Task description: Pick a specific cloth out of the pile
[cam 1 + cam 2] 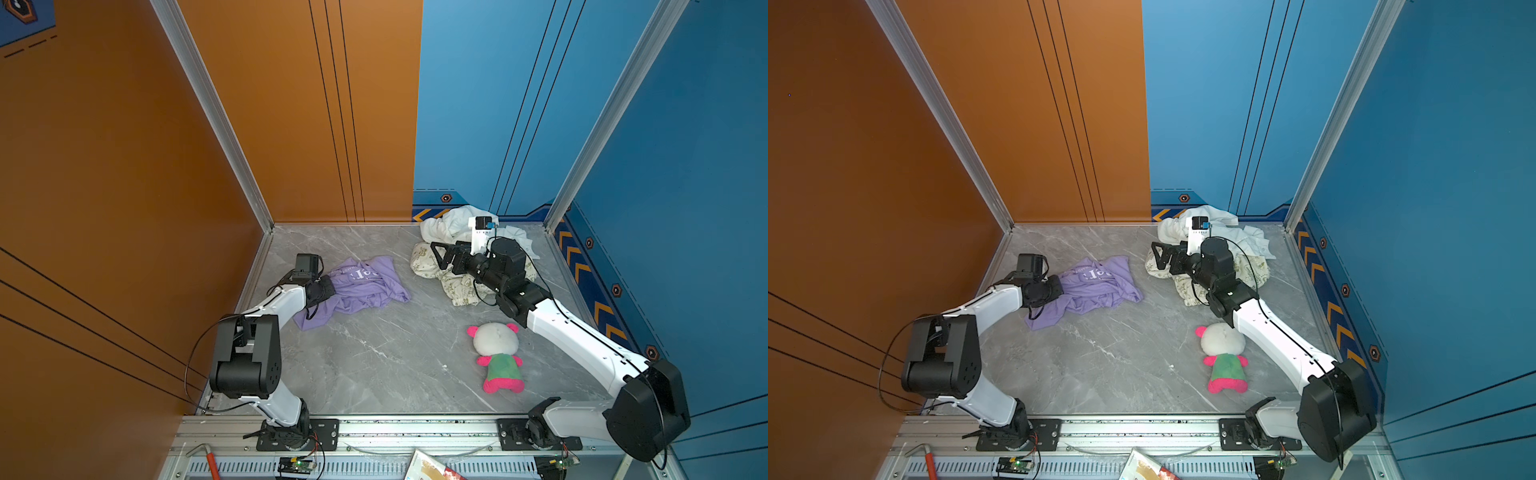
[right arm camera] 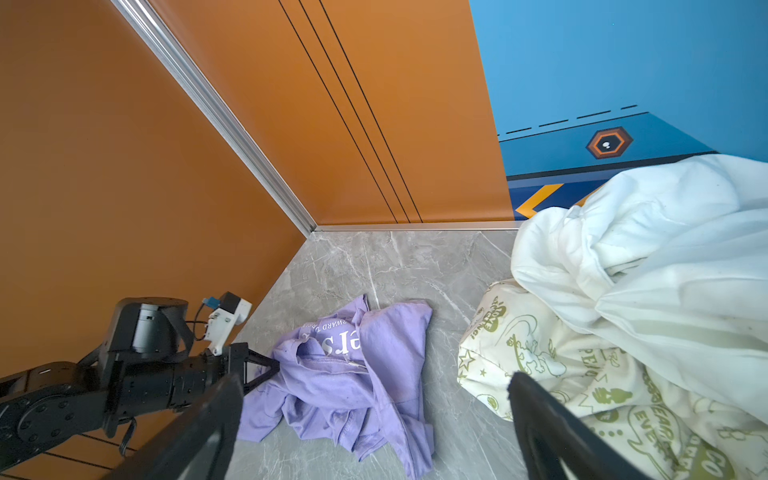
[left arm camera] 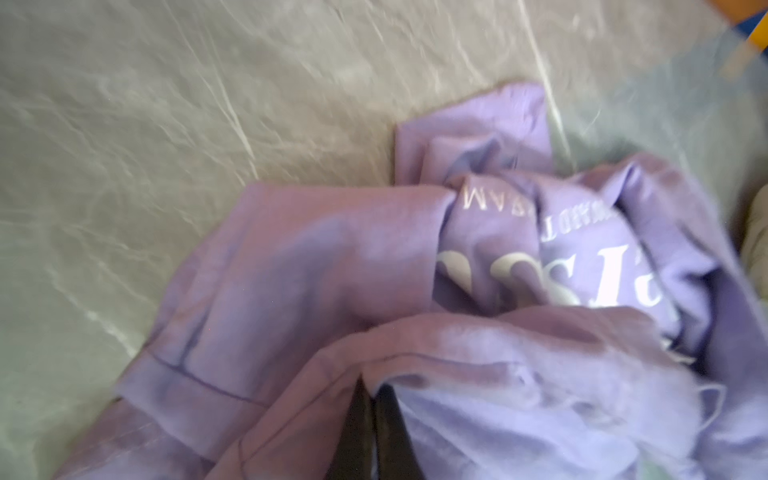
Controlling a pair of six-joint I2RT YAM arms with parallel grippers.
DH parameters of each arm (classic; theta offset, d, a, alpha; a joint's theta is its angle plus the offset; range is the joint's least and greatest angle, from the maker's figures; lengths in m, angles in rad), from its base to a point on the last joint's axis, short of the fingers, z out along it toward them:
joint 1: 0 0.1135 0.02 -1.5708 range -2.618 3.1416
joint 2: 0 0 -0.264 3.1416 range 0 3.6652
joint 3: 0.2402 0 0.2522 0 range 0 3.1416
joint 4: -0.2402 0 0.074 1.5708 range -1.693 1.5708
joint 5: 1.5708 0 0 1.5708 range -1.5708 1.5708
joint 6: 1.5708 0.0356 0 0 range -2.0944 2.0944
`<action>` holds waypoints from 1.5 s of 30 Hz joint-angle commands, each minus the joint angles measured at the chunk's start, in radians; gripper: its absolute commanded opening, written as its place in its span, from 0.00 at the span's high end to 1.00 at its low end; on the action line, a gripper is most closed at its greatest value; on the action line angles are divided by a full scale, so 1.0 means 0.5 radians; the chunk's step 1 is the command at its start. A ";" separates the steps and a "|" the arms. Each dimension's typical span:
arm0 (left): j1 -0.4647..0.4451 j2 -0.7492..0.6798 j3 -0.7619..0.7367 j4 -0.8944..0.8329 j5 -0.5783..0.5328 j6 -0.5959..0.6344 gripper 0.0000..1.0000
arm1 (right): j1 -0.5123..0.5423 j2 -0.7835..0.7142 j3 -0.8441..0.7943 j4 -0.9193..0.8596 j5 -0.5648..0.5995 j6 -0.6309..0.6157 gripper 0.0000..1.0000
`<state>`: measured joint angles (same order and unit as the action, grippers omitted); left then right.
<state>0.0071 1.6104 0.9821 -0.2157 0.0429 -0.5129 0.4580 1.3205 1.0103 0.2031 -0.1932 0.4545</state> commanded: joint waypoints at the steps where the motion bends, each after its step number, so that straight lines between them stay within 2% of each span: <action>1: 0.069 0.010 0.331 0.073 0.010 -0.186 1.00 | -0.043 -0.007 -0.020 0.069 -0.070 0.036 0.00; 6: 0.075 0.164 0.994 -0.085 -0.003 -0.358 1.00 | -0.098 -0.021 -0.017 0.095 -0.110 0.066 0.00; 9: 0.036 0.213 1.287 -0.094 0.022 -0.455 1.00 | -0.124 -0.029 -0.021 0.154 -0.126 0.111 0.00; 11: -0.019 0.191 1.417 -0.072 -0.029 -0.411 1.00 | -0.130 -0.033 -0.029 0.199 -0.138 0.138 0.00; 13: -0.103 0.103 1.442 0.031 -0.164 -0.244 1.00 | -0.129 -0.046 -0.046 0.246 -0.155 0.160 0.00; 16: -0.208 -0.092 1.205 0.364 -0.413 0.013 1.00 | -0.131 -0.075 -0.086 0.295 -0.181 0.166 0.00; 19: -0.213 -0.233 0.857 0.534 -0.601 0.056 1.00 | -0.131 -0.108 -0.145 0.318 -0.184 0.171 0.00; 24: -0.189 -0.303 0.402 0.408 -0.684 0.042 1.00 | -0.134 -0.172 -0.237 0.320 -0.184 0.201 0.00; 28: -0.231 -0.332 0.123 0.088 -0.750 -0.041 1.00 | -0.138 -0.231 -0.276 0.262 -0.187 0.185 0.00; 30: -0.263 -0.331 -0.018 -0.073 -0.728 -0.067 1.00 | -0.145 -0.258 -0.284 0.220 -0.181 0.168 0.00; 35: -0.317 -0.329 -0.269 -0.197 -0.590 -0.123 1.00 | -0.163 -0.292 -0.309 0.169 -0.186 0.167 0.00; 40: -0.240 -0.319 -0.371 -0.338 -0.422 -0.159 1.00 | -0.167 -0.307 -0.311 0.115 -0.193 0.167 0.00; 43: -0.198 -0.344 -0.407 -0.354 -0.335 -0.155 0.93 | -0.170 -0.323 -0.316 0.087 -0.201 0.167 0.00; 45: -0.195 -0.376 -0.404 -0.354 -0.301 -0.143 0.82 | -0.173 -0.328 -0.321 0.081 -0.209 0.165 0.00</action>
<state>-0.0967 1.4490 0.7929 -0.3439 -0.1703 -0.5812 0.3794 1.1816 0.8642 0.2710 -0.2714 0.5404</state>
